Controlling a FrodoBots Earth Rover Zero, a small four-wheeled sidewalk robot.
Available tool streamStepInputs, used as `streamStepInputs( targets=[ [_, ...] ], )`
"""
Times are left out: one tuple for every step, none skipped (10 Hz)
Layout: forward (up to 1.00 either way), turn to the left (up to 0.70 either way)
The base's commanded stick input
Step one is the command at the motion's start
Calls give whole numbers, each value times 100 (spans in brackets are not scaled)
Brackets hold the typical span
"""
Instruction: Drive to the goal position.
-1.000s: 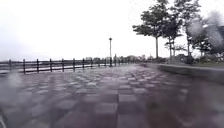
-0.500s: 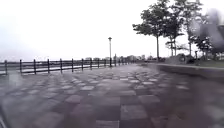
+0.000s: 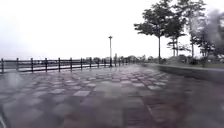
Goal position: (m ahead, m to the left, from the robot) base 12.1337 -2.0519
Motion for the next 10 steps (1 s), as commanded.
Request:
streamStepInputs(
  targets=[
    [100, 1],
    [100, 1],
    [100, 1],
    [100, 1],
    [100, 1],
    [100, 1],
    [100, 1],
    [100, 1],
    [100, 1],
    [100, 1]
  ],
)
